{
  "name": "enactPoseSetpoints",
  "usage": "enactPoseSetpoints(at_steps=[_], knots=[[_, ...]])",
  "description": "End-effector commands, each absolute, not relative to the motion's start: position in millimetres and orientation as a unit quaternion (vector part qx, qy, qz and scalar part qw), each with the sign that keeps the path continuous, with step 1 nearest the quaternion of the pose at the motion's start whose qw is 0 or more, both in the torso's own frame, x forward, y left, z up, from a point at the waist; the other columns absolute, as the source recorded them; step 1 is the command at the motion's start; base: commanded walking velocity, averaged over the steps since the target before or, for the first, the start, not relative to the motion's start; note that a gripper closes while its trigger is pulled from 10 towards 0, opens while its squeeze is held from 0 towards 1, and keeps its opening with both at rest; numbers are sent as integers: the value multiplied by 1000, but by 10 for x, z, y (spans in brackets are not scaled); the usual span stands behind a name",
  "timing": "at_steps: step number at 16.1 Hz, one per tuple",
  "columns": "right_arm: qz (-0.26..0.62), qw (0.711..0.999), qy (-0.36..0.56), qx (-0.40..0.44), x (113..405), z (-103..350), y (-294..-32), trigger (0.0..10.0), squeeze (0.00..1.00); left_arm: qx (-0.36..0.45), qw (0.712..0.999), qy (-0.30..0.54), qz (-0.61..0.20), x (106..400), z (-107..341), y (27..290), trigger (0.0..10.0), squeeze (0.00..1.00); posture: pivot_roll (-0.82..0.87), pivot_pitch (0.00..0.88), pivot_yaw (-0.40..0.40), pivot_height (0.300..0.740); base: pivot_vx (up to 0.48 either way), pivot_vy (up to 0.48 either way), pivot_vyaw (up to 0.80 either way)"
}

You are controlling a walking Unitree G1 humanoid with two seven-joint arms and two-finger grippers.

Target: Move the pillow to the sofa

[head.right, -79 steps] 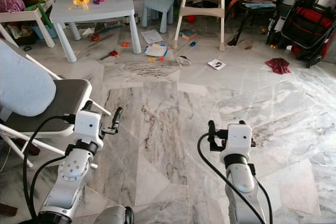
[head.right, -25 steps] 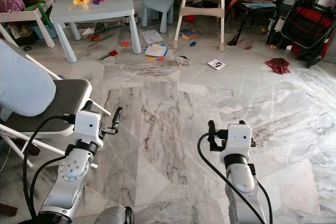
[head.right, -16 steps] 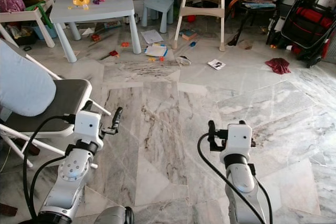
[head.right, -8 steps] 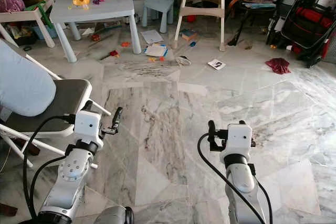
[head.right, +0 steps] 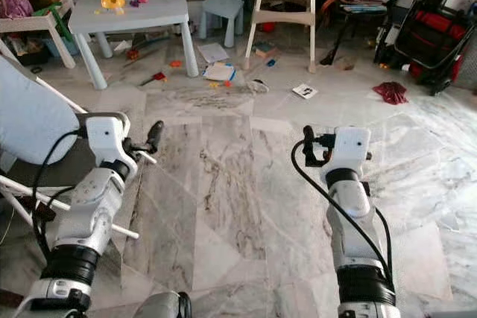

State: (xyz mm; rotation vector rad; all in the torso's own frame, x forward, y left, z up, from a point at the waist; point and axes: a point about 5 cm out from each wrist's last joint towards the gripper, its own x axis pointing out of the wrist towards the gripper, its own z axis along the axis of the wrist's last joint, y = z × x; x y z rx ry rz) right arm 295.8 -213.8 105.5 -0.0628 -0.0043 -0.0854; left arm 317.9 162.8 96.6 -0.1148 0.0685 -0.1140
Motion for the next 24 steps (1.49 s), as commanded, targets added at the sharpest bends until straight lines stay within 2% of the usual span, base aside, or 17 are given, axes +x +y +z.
enactPoseSetpoints(at_steps=[1,4,6,7,11,14,15,19,24], knots=[[-36,999,5,-31,2927,1033,-2119,10000,0,-60,995,52,-55,3163,901,1665,10000,0,-57,0,24,740,0,0,0],[-30,999,19,-27,2698,947,-2131,10000,0,-68,993,72,-65,2969,793,1682,10000,0,-49,0,6,740,0,0,0],[-35,998,24,-48,2493,937,-2202,10000,0,-32,994,60,-81,2756,761,1712,10000,0,-44,0,-5,740,0,0,0],[-46,994,41,-91,2402,900,-2248,10000,0,-26,994,57,-95,2687,757,1715,10000,0,-41,0,-6,740,0,0,0],[-75,990,67,-94,1952,715,-2282,10000,0,31,992,73,-102,2375,666,1752,10000,0,-35,0,-16,740,0,0,0],[-79,990,96,-70,1882,653,-2268,10000,0,25,990,63,-127,2261,687,1688,10000,0,-41,0,-11,740,0,0,0],[-92,989,82,-84,1916,697,-2237,10000,0,36,989,53,-135,2315,741,1615,10000,0,-50,0,-7,740,0,0,0],[-110,989,87,-53,1954,706,-2124,10000,0,24,980,51,-191,2328,782,1413,10000,0,-43,0,-10,740,0,0,0],[-129,988,78,-28,2011,801,-2120,10000,0,50,978,67,-189,2343,825,1357,10000,0,-46,0,8,740,0,0,-800]])
